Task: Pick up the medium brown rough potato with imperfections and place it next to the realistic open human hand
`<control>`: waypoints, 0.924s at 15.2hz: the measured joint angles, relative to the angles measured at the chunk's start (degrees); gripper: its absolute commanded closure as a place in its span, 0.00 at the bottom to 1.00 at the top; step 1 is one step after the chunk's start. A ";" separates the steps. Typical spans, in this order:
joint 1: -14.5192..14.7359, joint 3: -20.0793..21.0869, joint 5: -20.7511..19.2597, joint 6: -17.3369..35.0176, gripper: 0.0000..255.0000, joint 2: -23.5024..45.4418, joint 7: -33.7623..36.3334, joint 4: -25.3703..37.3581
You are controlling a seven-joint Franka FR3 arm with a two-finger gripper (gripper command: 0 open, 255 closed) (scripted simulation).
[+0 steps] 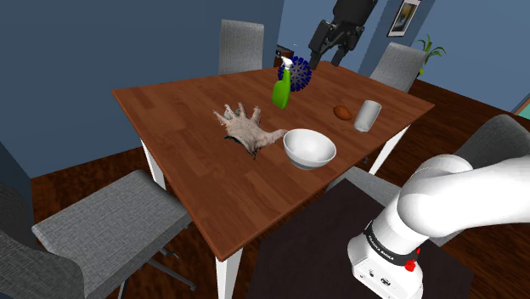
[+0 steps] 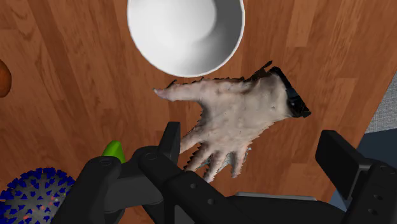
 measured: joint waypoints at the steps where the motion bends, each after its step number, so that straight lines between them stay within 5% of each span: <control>1: 0.00 0.00 0.00 0.00 0.00 0.00 0.00 0.00; 14: -4.58 -11.91 -5.90 11.21 0.00 7.94 -12.17 -5.46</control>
